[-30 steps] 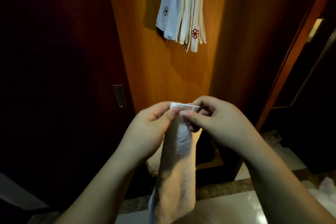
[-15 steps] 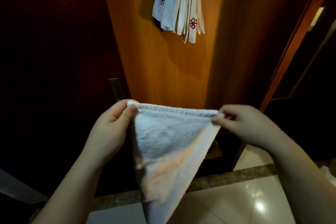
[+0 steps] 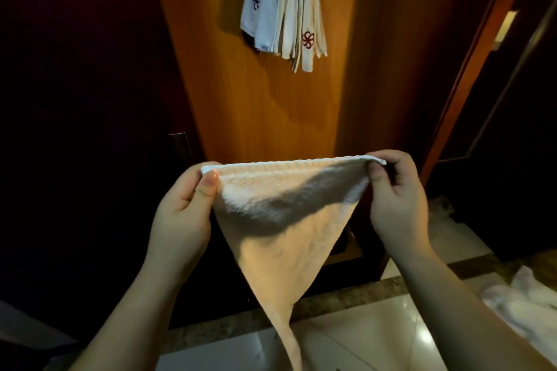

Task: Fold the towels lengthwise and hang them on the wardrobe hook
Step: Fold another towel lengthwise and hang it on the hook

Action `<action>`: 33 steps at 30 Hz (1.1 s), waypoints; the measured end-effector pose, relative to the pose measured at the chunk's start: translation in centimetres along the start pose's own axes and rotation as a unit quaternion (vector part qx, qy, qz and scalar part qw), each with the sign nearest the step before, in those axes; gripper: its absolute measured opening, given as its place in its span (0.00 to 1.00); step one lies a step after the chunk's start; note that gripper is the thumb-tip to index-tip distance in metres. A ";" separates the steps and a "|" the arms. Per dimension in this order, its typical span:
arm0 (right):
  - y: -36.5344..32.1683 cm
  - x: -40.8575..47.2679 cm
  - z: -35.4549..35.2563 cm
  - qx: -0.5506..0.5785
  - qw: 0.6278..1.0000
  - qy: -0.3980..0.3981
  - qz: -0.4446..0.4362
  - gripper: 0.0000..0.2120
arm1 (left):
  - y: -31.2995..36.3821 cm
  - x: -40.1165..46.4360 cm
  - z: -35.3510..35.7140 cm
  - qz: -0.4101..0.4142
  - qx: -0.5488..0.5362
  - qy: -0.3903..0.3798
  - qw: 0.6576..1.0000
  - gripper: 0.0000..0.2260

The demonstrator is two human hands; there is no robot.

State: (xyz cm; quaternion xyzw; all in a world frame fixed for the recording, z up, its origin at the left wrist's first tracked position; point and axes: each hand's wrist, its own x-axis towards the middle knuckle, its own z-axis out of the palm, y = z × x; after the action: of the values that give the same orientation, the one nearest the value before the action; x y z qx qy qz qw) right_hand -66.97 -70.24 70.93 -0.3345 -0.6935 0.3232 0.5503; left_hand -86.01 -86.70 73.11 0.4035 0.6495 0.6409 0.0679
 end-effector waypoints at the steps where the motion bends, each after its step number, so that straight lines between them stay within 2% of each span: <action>1: 0.1 0.1 0.2 0.015 1.000 0.016 0.009 0.13 | 0.3 -0.1 0.3 0.004 -0.002 -0.008 1.000 0.11; 3: 0.2 0.4 0.4 0.036 0.998 0.043 0.008 0.12 | 0.8 -0.3 1.0 0.016 -0.003 -0.012 1.000 0.10; 7: -0.2 1.3 0.3 0.032 0.992 0.103 -0.058 0.07 | 1.4 -0.1 1.8 0.036 -0.005 0.030 0.999 0.12; 12: -1.0 1.6 -0.5 0.062 0.988 0.120 -0.080 0.05 | 1.9 0.0 2.5 0.046 -0.038 0.039 0.997 0.13; 15: -1.7 1.3 -1.5 0.103 0.994 0.038 -0.002 0.10 | 1.9 0.1 2.6 0.032 -0.060 0.036 0.997 0.12; 18: -1.2 1.7 -2.9 0.137 0.983 -0.100 0.067 0.30 | 1.5 0.3 2.5 0.012 -0.087 0.023 0.996 0.13; 19: -0.6 1.9 -3.4 0.193 0.963 -0.158 0.105 0.35 | 1.3 0.3 2.4 0.006 -0.100 0.013 0.995 0.13; 21: 0.5 1.9 -4.4 0.300 0.885 -0.290 0.208 0.38 | 1.2 0.1 2.3 0.001 -0.120 -0.009 0.993 0.13; 23: 1.5 1.6 -5.2 0.319 0.832 -0.376 0.252 0.37 | 1.3 -0.2 2.3 -0.016 -0.133 -0.028 0.991 0.11; 25: 2.2 1.3 -5.8 0.317 0.820 -0.402 0.257 0.37 | 1.5 -0.4 2.2 -0.035 -0.152 -0.044 0.987 0.11; 31: 2.7 0.1 -5.0 0.314 0.847 -0.360 0.235 0.33 | 0.5 -0.8 0.0 -0.011 -0.140 -0.061 0.988 0.09; 33: 2.2 -0.4 -4.3 0.324 0.850 -0.352 0.223 0.34 | 0.3 -0.8 -0.4 -0.021 -0.151 -0.058 0.987 0.14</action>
State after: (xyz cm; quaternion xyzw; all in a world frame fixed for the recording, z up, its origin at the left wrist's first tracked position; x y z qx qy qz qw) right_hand -62.40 -68.98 69.68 -0.1467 -0.6032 0.7395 0.2601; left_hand -85.58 -87.58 73.08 0.4113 0.5482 0.7058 0.1795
